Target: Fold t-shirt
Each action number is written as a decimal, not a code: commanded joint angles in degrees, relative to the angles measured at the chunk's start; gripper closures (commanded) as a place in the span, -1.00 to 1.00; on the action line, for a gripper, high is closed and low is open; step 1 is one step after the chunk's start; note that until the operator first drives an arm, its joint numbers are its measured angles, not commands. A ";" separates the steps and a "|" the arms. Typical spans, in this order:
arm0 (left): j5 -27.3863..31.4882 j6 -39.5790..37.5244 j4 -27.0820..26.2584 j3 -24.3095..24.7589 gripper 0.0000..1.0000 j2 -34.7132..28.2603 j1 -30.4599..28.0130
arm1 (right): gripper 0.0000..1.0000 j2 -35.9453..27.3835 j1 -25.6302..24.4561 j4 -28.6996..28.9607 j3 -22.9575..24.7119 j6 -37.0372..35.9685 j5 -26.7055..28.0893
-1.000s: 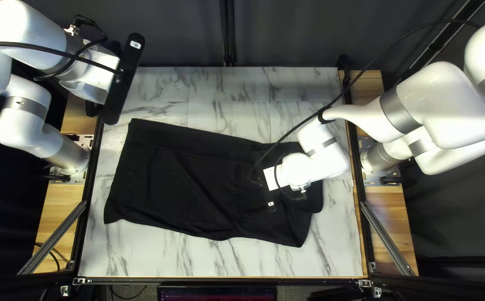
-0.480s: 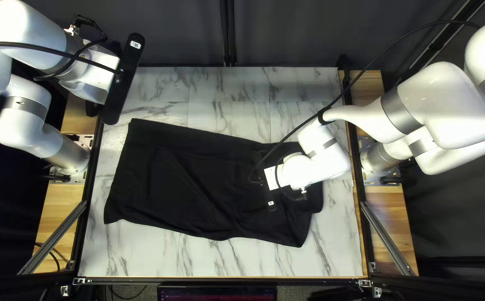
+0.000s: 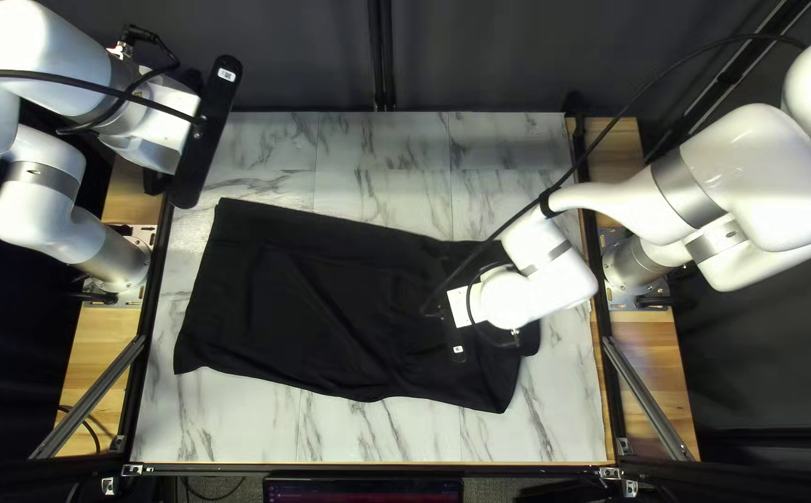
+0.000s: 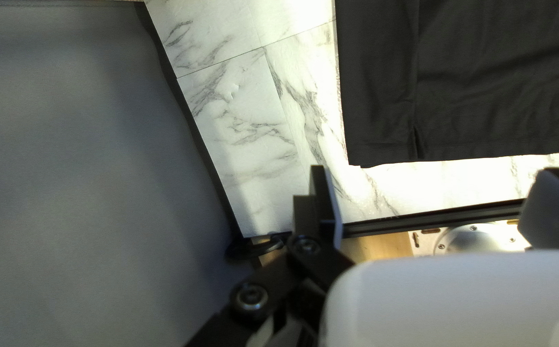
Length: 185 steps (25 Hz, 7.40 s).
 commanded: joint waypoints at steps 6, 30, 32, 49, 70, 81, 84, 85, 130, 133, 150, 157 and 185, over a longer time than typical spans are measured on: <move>0.00 0.00 0.00 0.00 -1.00 0.00 0.00 | -1.00 1.14 -0.75 1.45 -1.21 -3.22 -0.91; 0.00 0.00 0.00 0.00 -1.00 0.00 0.00 | -1.00 6.39 -22.77 -17.12 -3.16 -15.24 -28.06; 0.00 0.00 0.00 0.00 -1.00 0.00 0.00 | -1.00 9.32 -23.02 -18.91 -3.97 -13.99 -29.85; 0.00 0.00 0.00 0.00 -1.00 0.00 0.00 | -1.00 7.44 -23.38 -23.67 -3.90 -10.82 -25.26; 0.00 0.00 0.00 0.00 -1.00 0.00 0.00 | -1.00 10.40 -22.54 -25.80 -3.88 -9.65 -28.07; 0.00 0.00 0.00 0.00 -1.00 0.00 0.00 | -1.00 6.99 -22.66 -26.80 -2.95 -8.77 -26.35; 0.00 0.00 0.00 0.00 -1.00 0.00 0.00 | -1.00 0.40 -16.86 -22.77 -2.25 -8.47 -18.97; 0.00 0.00 0.00 0.00 -1.00 0.00 0.00 | -1.00 -0.84 -15.58 -21.73 -2.26 -8.54 -17.38; 0.00 0.00 0.00 0.00 -1.00 0.00 0.00 | -1.00 5.91 4.02 19.60 -11.73 -1.37 -12.78; 0.00 0.00 0.00 0.00 -1.00 0.00 0.00 | -1.00 6.06 1.93 20.11 -9.69 0.42 -13.66; 0.00 0.00 0.00 0.00 -1.00 0.00 0.00 | -1.00 4.28 -1.01 25.07 -2.33 -5.30 -20.46; 0.00 0.00 0.00 0.00 -1.00 0.00 0.00 | -1.00 8.56 -2.13 31.07 -2.27 -9.62 -24.43; 0.00 0.00 0.00 0.00 -1.00 0.00 0.00 | 0.91 9.06 -0.90 27.85 -5.98 -3.68 -20.69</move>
